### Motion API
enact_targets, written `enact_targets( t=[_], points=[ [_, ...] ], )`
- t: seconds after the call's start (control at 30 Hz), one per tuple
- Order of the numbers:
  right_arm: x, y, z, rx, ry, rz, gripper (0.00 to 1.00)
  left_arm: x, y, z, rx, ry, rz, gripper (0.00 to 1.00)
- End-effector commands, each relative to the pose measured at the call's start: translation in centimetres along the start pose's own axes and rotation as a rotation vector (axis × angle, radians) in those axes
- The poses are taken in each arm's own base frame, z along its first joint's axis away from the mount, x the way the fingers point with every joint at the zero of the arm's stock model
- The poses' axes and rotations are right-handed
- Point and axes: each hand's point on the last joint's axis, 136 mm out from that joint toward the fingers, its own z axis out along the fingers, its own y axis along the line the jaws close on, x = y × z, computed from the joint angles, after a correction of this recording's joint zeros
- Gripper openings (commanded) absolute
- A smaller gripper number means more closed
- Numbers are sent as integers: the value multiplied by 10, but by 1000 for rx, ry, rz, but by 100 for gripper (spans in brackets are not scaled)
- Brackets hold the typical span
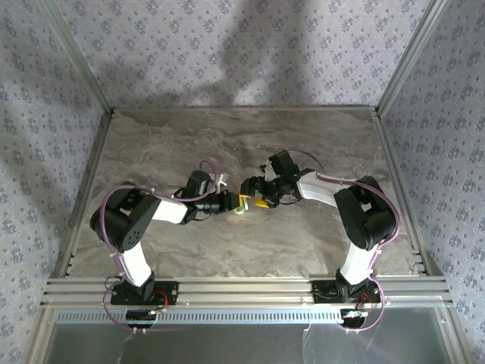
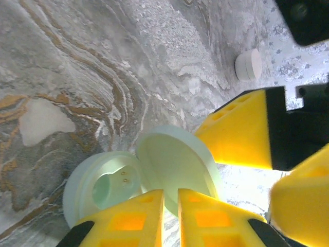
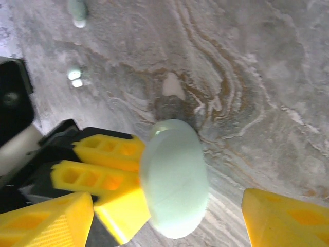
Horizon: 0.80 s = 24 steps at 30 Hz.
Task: Insert the wireless bluetooth earbuds into the charging case
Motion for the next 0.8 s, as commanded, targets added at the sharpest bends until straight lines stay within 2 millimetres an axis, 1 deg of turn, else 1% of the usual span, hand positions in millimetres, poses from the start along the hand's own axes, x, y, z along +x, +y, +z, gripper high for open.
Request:
enact_targets(
  t=[0.0, 0.07, 0.13, 0.2, 0.23, 0.33, 0.4, 0.47, 0.53, 0.57, 0.63, 0.67, 0.77],
  points=[
    [2, 9, -11, 14, -16, -51, 78, -4, -21, -5, 39, -2, 70, 17],
    [3, 9, -17, 40, -29, -73, 78, -7, -22, -12, 25, -22, 93, 19],
    [3, 10, -24, 68, -44, -103, 78, -13, -20, -23, -10, -55, 114, 20],
    [1, 12, -33, 93, -69, -141, 79, -19, -18, -39, -53, -107, 139, 27],
    [0, 13, -38, 106, -82, -144, 80, -23, -17, -47, -75, -133, 153, 31],
    [-1, 18, -53, 143, -106, -239, 82, -33, -15, -73, -156, -212, 208, 46],
    [-3, 29, -63, 140, -113, -308, 83, -38, -15, -89, -209, -260, 239, 60],
    [-3, 36, -70, 141, -107, -365, 85, -43, -13, -103, -257, -299, 256, 71],
    [-3, 41, -75, 142, -99, -415, 88, -48, -9, -116, -302, -335, 260, 82],
    [-4, 43, -77, 141, -101, -443, 91, -51, -6, -123, -323, -353, 261, 89],
    [-7, 44, -81, 155, -118, -486, 98, -55, 2, -131, -364, -375, 253, 99],
    [-9, 44, -83, 164, -133, -510, 100, -58, 6, -135, -381, -386, 246, 100],
    [-17, 37, -87, 191, -194, -546, 100, -65, 19, -144, -432, -399, 215, 100]
  ],
)
